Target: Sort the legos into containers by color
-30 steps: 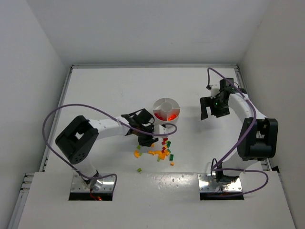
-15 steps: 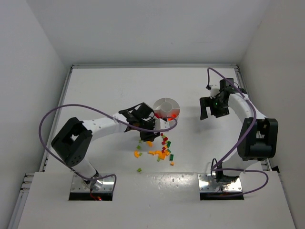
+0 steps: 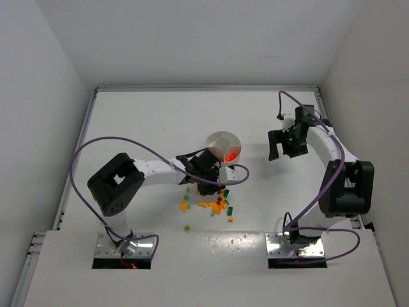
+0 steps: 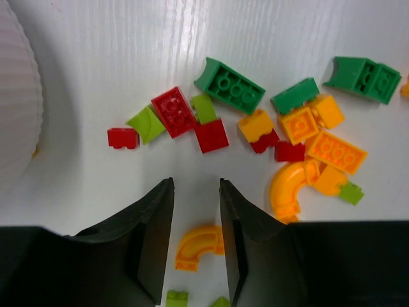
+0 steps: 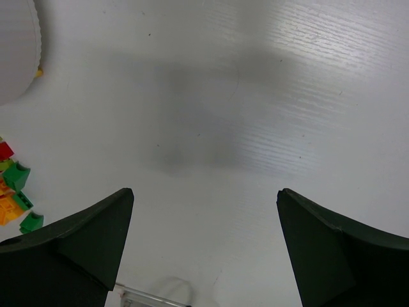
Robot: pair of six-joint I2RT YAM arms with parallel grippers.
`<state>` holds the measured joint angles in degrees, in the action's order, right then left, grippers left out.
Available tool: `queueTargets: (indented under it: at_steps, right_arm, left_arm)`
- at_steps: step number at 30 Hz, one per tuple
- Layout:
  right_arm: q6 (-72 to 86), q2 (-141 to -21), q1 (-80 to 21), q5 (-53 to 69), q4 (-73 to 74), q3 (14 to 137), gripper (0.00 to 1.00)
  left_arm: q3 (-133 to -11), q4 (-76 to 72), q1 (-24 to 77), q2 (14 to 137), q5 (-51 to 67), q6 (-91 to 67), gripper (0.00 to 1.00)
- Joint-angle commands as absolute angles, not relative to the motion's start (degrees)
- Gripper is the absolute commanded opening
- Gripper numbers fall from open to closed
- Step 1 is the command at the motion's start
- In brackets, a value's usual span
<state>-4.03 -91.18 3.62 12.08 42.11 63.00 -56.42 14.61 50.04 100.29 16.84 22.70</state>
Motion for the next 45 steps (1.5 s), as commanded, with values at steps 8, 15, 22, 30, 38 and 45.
queueTargets:
  at_steps: [8, 15, 22, 30, 38, 45]
  right_arm:
    - [-3.34, -88.51, 3.87, 12.04, 41.31, 61.79, 0.94]
    - [-3.34, -87.89, 3.87, 12.04, 40.78, 61.26, 0.94]
    - [-3.34, -88.42, 3.87, 12.04, 40.78, 61.78, 0.94]
    - [-3.34, -88.95, 3.87, 12.04, 40.78, 61.79, 0.94]
    - [-3.34, -90.0, 3.87, 12.57, 40.78, 62.84, 0.94]
    - [-3.34, -90.62, 3.87, 13.1, 40.78, 63.9, 0.94]
  left_arm:
    - [-59.68, 8.79, 55.28, 105.47, 11.95, 16.96, 0.41]
    - [-60.2, 8.26, 57.04, 106.52, 12.48, 14.16, 0.42]
    - [-60.21, 8.26, 57.04, 107.57, 11.34, 14.15, 0.43]
    - [-60.21, 8.26, 56.51, 108.19, 10.81, 13.62, 0.23]
    - [-56.43, 10.19, 53.96, 102.31, 11.86, 14.24, 0.15]
    - [-56.77, 13.35, 50.45, 94.84, 15.37, 15.46, 0.14]
